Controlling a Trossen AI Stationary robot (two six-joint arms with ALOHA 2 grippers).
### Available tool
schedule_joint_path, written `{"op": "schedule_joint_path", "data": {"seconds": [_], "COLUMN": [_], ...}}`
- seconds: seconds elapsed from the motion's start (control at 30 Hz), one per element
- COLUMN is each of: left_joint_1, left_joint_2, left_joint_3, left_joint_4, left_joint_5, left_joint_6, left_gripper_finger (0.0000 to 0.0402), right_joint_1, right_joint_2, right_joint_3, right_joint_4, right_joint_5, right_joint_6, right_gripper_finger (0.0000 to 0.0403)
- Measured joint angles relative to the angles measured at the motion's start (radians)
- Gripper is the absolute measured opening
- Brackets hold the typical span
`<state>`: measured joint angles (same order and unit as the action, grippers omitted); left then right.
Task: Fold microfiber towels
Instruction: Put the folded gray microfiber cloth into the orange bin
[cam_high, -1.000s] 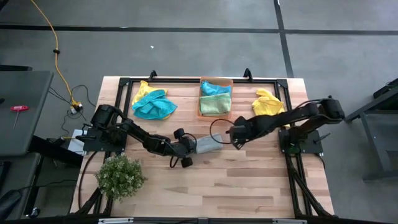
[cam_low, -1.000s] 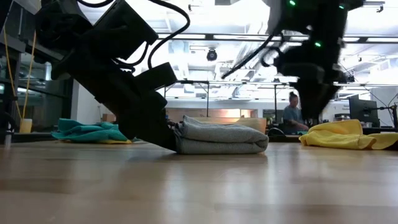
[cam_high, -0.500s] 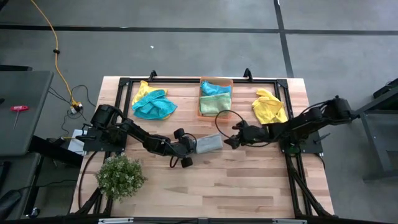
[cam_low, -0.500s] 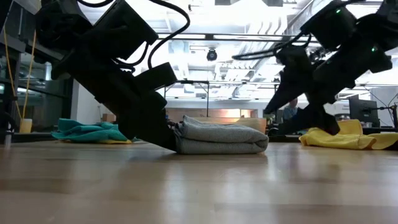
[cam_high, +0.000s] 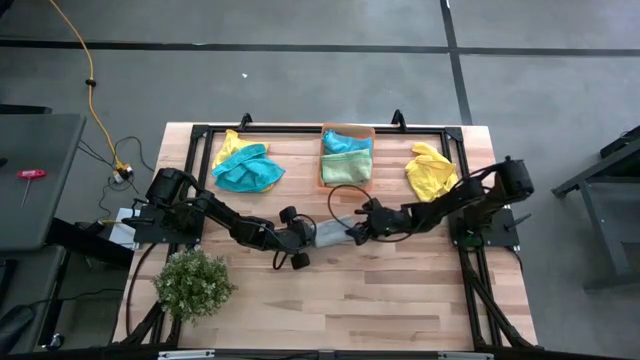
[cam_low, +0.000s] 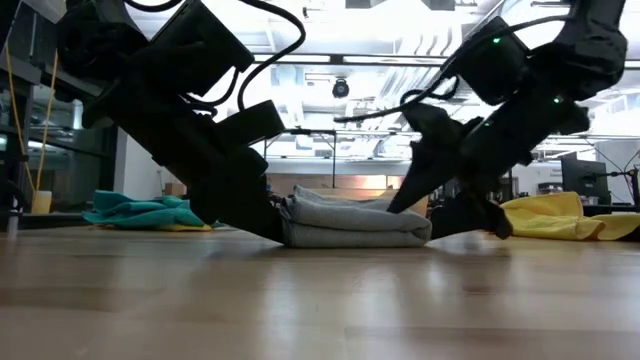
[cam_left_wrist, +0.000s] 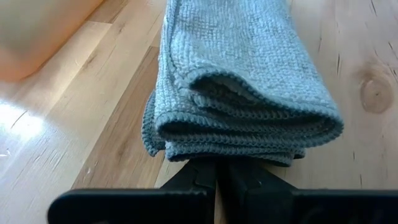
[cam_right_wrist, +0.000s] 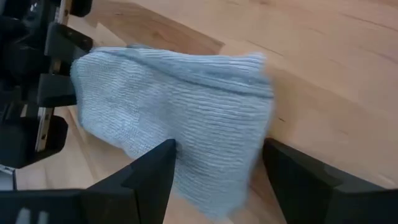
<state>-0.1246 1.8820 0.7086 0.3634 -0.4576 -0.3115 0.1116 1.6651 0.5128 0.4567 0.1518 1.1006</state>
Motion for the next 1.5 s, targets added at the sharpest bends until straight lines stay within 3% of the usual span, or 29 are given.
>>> {"op": "schedule_joint_path", "data": {"seconds": [0.47,0.57,0.8,1.2,1.33,1.5], "left_joint_1": [0.0,0.0,-0.019,-0.108,-0.107,-0.107], "left_joint_2": [-0.002,-0.059,-0.322,-0.809,-0.904,-0.93], "left_joint_3": [0.0,-0.002,-0.014,-0.024,-0.023,-0.023], "left_joint_4": [-0.004,-0.104,-0.363,-0.428,-0.431,-0.454], "left_joint_5": [0.002,0.03,0.033,-0.263,-0.311,-0.319], "left_joint_6": [0.023,0.052,0.026,0.135,0.14,0.135], "left_gripper_finger": [0.0,0.0,0.0,0.0,0.0,0.0], "right_joint_1": [0.001,0.001,0.0,-0.045,-0.122,-0.21], "right_joint_2": [0.057,0.058,0.045,-0.269,-0.348,-0.36], "right_joint_3": [0.057,0.057,0.057,0.057,0.074,0.16], "right_joint_4": [-0.005,-0.017,-0.062,-0.168,-0.161,-0.16], "right_joint_5": [0.032,0.048,0.045,0.095,0.103,0.087], "right_joint_6": [-0.009,-0.029,-0.142,-0.263,-0.34,-0.442], "right_gripper_finger": [0.0221,0.0175,0.0015,0.0003,0.0002,0.0001]}}
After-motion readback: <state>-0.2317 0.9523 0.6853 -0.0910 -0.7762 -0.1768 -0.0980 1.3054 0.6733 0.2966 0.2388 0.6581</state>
